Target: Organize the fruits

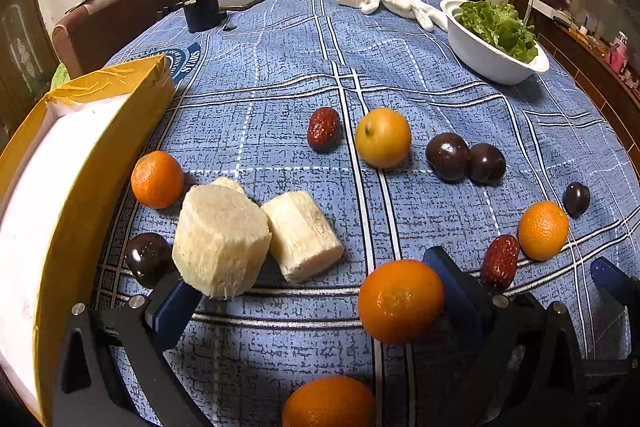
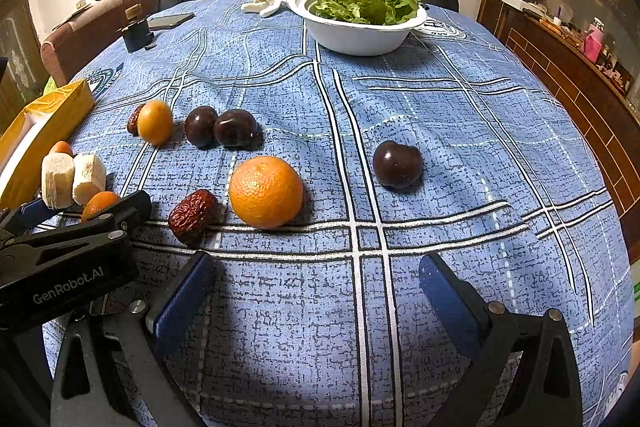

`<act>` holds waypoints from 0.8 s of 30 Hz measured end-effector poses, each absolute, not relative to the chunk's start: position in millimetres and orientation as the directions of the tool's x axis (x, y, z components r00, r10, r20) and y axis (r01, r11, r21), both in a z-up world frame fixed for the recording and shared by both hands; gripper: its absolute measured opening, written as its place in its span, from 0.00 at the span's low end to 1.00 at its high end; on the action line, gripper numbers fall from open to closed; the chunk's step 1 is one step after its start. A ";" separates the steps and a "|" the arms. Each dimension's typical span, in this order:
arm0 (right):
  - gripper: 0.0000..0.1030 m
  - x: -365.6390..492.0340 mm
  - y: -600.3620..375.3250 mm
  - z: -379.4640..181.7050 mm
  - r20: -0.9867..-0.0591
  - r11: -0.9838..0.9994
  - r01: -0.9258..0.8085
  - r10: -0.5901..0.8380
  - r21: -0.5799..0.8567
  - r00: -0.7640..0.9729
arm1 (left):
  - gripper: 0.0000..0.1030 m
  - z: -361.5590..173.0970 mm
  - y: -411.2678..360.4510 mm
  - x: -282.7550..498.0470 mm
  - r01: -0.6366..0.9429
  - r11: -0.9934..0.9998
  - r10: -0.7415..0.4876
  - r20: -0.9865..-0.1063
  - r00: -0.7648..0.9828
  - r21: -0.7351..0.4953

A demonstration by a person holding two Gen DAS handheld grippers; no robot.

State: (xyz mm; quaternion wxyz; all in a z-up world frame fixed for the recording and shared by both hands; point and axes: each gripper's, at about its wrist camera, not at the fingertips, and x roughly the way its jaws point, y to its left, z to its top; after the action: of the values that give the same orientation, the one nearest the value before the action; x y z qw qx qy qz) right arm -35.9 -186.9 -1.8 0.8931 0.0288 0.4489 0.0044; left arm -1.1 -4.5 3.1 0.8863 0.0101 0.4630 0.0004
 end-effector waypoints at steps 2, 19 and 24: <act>1.00 -35.8 -187.0 -1.9 -0.802 0.998 0.018 0.034 0.055 0.596 | 1.00 3.1 -4.5 -1.0 0.009 1.000 0.010 -0.820 0.572 0.018; 1.00 -35.8 -187.2 -2.1 -0.802 0.998 0.018 0.034 0.056 0.596 | 1.00 3.2 -4.5 -1.2 0.008 1.000 0.009 -0.818 0.576 0.017; 1.00 -35.6 -187.4 -2.4 -0.802 0.998 0.019 0.035 0.058 0.596 | 1.00 3.1 -4.5 -1.0 0.010 1.000 0.009 -0.820 0.573 0.018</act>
State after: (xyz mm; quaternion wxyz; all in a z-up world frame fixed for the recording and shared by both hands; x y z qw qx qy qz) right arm -35.6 -187.4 -2.4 0.8929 0.0301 0.4492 0.0047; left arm -1.0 -4.5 3.1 0.8867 0.0102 0.4622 -0.0003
